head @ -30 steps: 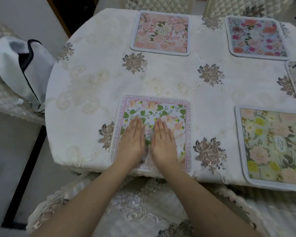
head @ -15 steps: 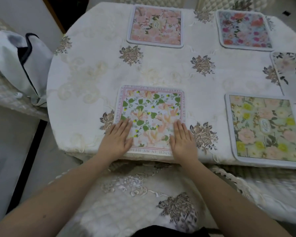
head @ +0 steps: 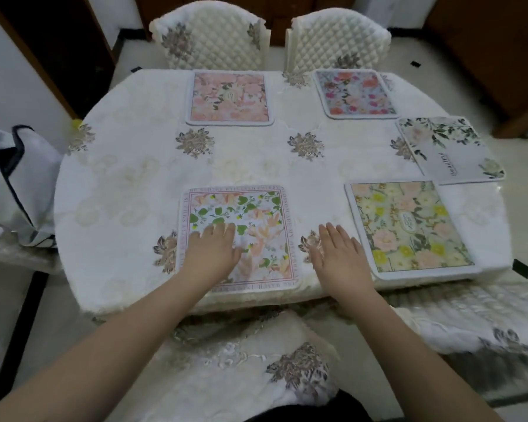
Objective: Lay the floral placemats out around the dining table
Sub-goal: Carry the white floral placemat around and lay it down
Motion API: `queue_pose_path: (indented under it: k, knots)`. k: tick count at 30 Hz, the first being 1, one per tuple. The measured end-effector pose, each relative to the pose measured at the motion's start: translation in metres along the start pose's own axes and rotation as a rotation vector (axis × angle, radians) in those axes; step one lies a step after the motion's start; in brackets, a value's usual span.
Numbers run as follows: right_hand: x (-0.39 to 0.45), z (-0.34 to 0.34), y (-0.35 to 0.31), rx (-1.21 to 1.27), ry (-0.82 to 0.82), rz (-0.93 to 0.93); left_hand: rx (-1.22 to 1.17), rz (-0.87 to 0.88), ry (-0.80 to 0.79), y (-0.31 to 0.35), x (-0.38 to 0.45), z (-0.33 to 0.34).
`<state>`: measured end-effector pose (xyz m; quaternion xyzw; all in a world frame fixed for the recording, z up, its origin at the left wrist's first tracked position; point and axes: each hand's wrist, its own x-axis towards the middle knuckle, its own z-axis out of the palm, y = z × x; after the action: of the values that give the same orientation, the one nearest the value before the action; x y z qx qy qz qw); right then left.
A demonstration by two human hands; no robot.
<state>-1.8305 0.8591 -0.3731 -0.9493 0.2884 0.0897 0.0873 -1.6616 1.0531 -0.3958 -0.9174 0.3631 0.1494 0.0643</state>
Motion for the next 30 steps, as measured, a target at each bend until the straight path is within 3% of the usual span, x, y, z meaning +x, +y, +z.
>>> queue_pose_path:
  k: [11,23,30]
  knots:
    - [-0.02,-0.031,0.066,-0.002,0.122,0.01,0.004,0.249,0.201,0.128,-0.006,-0.065]
    - [-0.021,-0.059,0.235,0.035,0.198,0.139,0.016,0.354,0.236,0.303,0.026,-0.095]
    - [-0.028,-0.072,0.289,0.054,0.232,0.23,0.064,0.44,0.23,0.361,0.043,-0.1]
